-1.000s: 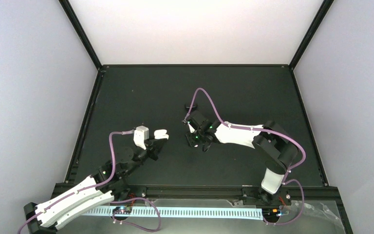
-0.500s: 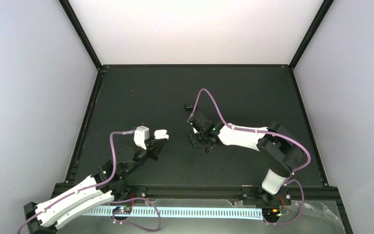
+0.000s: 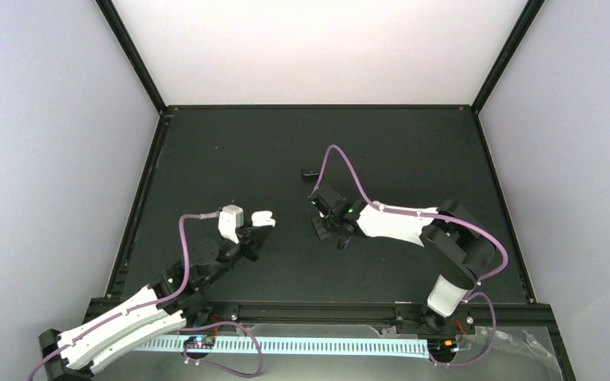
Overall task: Insert the wireless bluetooth earbuds into the charging case
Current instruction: Pick up the earbud from the center of the board, then place the earbud in the charging case.
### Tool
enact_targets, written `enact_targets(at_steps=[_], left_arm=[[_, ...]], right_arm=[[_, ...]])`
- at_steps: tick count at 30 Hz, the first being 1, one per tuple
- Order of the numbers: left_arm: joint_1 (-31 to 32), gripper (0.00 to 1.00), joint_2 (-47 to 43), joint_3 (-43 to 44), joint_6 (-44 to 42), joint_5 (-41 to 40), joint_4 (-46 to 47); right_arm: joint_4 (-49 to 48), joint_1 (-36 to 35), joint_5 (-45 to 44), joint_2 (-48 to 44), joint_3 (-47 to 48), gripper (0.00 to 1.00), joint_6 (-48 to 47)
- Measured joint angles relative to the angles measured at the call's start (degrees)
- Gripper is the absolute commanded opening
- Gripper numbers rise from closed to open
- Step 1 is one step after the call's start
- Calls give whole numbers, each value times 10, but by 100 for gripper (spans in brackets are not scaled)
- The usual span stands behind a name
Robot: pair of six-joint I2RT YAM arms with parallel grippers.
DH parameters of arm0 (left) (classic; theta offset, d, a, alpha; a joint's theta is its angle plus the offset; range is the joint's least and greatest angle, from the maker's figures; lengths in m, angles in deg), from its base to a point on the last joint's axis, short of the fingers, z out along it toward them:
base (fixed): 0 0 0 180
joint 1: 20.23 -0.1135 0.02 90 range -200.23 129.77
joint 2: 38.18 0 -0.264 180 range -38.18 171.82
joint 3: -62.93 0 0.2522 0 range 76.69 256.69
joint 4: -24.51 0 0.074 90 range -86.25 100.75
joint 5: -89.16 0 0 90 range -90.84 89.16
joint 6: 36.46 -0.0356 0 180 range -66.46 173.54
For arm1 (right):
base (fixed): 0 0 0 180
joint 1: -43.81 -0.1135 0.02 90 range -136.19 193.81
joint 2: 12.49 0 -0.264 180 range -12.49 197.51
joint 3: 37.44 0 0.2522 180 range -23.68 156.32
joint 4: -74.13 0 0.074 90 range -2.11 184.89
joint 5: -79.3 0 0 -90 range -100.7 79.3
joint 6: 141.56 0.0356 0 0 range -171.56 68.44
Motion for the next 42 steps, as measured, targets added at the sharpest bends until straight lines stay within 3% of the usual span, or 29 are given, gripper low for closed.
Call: enact_targets(at_steps=[8,13,19,25,31,42], left_arm=[[0,1,-1,0,-1,2,0],[0,2,-17,0,-19,41,6],[0,2,-26,-1,-47,175,75],[0,1,31,16,-52,360,149],[0,1,117,90,-51,495,175],[0,2,204,119,-36,582,242]], right_arm=[[24,0,-8,-43,-14,1,-6],[60,0,15,-197,-17,1,-51],[131,-2,115,-408,13,1,-128],[215,-7,257,-530,40,1,-185],[280,-7,354,-565,80,1,-215],[322,-28,394,-523,141,1,-266]])
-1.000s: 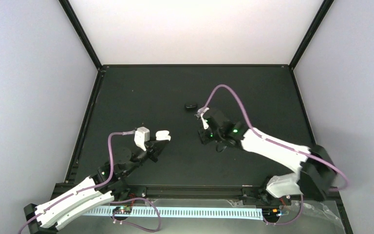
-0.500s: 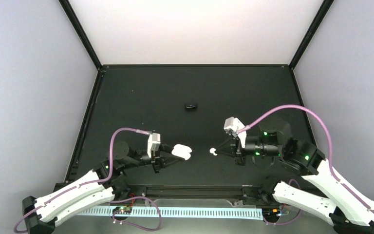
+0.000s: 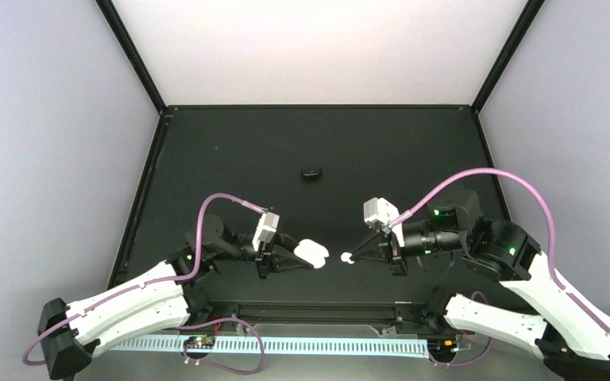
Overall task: Insert the wireless bluetooth earbuds into the charging case
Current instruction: Place the earbud in the charging case.
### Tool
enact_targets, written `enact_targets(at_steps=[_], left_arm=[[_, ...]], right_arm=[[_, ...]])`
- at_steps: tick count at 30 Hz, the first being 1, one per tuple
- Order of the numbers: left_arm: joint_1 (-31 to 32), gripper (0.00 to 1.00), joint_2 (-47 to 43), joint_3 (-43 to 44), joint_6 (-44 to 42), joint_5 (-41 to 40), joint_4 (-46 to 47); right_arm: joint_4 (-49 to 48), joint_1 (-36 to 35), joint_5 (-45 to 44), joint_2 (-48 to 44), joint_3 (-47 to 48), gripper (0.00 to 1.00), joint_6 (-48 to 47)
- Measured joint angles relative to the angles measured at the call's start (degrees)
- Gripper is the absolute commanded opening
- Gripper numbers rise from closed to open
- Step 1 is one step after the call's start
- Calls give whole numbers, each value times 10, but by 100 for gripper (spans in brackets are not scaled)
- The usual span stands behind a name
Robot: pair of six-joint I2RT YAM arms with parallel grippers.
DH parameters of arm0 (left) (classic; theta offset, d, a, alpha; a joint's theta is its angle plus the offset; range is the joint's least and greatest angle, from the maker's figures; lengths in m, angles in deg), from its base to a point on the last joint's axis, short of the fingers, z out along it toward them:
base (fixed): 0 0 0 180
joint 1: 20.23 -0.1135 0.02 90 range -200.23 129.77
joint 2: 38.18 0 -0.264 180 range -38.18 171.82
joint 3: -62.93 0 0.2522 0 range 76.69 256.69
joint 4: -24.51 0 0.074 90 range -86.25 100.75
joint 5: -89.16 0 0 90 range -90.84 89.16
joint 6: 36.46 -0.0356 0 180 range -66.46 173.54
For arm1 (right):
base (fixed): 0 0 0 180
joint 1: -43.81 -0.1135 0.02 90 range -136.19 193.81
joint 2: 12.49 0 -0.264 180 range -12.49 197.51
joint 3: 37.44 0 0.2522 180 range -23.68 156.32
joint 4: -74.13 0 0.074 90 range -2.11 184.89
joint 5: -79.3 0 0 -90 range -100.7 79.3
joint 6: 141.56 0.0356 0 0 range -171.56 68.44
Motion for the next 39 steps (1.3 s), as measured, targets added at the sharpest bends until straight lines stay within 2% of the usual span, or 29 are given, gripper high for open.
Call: enact_targets(at_steps=[11,18,39], left_arm=[[0,2,28,21,2,36,20],[0,2,29,21,1,36,20],[0,2,13,21,1,29,19]], right_arm=[[3,-108,-92,61,39,1,-17],[-16,-124,-134,77,39,1,-7],[-46,-165,-186,113,43,1,3]])
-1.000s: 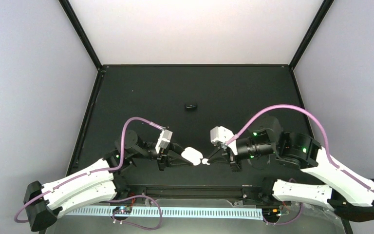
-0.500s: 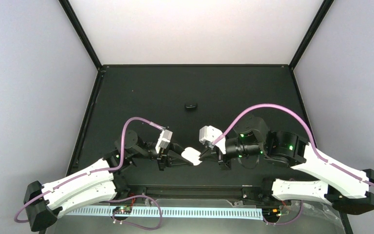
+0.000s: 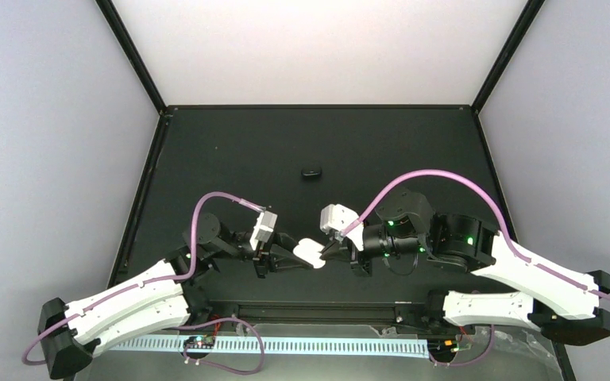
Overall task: Insert the wireless bluetooth earbuds into the charging case
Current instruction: Place the earbud in the charging case.
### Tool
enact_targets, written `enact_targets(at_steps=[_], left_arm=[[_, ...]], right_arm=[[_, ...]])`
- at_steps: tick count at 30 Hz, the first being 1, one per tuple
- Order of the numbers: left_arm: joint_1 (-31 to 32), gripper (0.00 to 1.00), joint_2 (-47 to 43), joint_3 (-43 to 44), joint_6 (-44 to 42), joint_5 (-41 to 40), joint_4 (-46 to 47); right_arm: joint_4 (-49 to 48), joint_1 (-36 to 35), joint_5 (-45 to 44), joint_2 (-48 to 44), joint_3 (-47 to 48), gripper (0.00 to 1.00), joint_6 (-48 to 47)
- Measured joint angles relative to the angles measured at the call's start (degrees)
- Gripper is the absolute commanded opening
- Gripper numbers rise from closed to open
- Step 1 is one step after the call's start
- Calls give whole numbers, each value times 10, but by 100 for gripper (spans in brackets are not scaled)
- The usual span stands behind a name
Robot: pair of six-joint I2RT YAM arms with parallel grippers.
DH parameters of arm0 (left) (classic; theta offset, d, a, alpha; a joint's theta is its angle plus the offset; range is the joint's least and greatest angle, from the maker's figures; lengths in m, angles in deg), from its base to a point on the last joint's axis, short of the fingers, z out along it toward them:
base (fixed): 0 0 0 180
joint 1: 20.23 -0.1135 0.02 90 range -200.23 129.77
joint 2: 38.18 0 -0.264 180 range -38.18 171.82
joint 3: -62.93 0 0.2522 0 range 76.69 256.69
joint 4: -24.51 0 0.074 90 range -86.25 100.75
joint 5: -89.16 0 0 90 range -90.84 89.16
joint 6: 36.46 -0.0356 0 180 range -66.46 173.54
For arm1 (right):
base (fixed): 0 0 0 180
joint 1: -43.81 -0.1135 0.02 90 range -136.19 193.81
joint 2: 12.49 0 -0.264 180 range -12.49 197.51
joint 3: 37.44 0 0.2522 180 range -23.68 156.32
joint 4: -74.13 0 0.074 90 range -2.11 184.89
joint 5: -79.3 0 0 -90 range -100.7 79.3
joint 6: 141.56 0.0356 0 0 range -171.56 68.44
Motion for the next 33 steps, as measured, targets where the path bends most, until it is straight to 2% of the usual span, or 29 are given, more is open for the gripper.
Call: enact_targets(at_steps=[15,26,27,31,33], left_arm=[[0,2,-9,0,2,-9,-1],[0,1,-16,-3,35,-28,51],[0,2,-16,-5,38,-29,57],[0,2,-17,-7,45,-31,76],[0,2,-23,-8,45,-33,78]], right_arm=[[-11,-15,-17,6,0,1,6],[-41,-30,-47,6,2,1,30],[-43,-31,-49,6,4,2,32],[-48,-33,-56,5,11,17,38],[-52,-33,-60,3,13,20,42]])
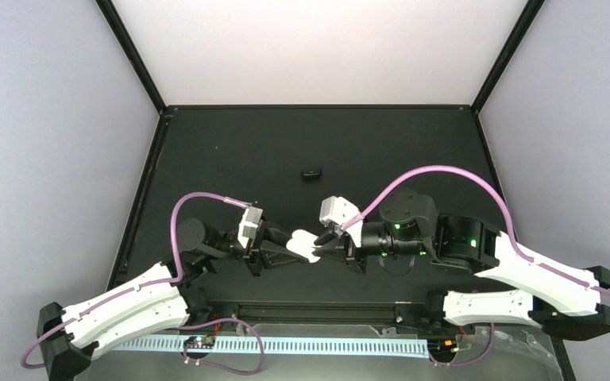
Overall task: Insert the wireless bluetooth earbuds into the charging case
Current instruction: Place the earbud in the charging case.
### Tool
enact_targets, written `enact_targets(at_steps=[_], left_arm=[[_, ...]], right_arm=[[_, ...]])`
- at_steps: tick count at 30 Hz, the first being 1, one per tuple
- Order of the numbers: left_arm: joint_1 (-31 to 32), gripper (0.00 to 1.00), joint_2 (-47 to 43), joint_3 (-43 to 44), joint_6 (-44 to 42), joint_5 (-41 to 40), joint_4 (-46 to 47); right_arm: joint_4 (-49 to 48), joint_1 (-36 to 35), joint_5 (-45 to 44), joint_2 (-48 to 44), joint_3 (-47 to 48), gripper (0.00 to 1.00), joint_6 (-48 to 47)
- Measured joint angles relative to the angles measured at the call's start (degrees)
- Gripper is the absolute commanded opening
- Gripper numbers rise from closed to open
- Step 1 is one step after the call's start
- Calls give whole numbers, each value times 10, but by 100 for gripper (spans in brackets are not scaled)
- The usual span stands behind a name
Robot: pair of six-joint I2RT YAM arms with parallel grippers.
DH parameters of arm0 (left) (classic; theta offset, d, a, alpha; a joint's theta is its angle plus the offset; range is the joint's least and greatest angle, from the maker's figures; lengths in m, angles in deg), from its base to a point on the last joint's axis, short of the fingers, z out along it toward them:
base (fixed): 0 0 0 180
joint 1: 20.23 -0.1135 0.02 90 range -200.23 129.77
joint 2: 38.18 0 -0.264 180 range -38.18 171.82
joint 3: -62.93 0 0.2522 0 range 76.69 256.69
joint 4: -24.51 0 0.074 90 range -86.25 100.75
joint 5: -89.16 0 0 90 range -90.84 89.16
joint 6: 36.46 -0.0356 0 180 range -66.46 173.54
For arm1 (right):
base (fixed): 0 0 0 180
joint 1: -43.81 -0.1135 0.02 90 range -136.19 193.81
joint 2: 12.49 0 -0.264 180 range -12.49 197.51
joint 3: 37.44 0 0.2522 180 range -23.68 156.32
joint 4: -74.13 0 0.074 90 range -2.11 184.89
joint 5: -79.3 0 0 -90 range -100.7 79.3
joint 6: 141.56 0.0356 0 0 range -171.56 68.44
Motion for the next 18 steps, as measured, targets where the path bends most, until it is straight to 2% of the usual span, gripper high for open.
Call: enact_targets(at_steps=[5,13,18], left_arm=[[0,2,-12,-1,-1,-16,5],[0,2,-20,-1,-4,-28,8],[0,2,-21,-1,-5,-27,8]], right_arm=[[-7,-3,5,0,7,29,7],[-5,-5,11,-6,34,47,19],[-15,-5,-25,-46,50,52,26]])
